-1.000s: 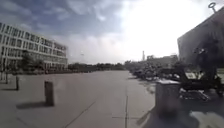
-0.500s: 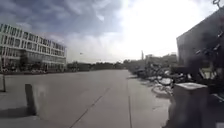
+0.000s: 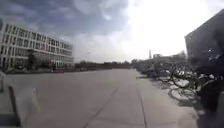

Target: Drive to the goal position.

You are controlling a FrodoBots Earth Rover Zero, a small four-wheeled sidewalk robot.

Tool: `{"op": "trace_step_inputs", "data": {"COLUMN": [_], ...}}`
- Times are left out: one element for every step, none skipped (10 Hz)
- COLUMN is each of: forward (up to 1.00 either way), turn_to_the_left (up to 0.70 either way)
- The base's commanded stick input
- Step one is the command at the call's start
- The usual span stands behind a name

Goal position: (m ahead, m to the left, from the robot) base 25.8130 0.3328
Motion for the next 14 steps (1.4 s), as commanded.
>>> {"op": "trace_step_inputs", "data": {"forward": [0.85,0.85,0.85,0.85,0.85,0.85,0.85,0.85,0.85,0.85,0.85,0.85,0.85,0.85], "turn_to_the_left": [0.00,0.00,0.00,0.00,0.00,0.00,0.00,0.00,0.00,0.00,0.00,0.00,0.01,0.11]}}
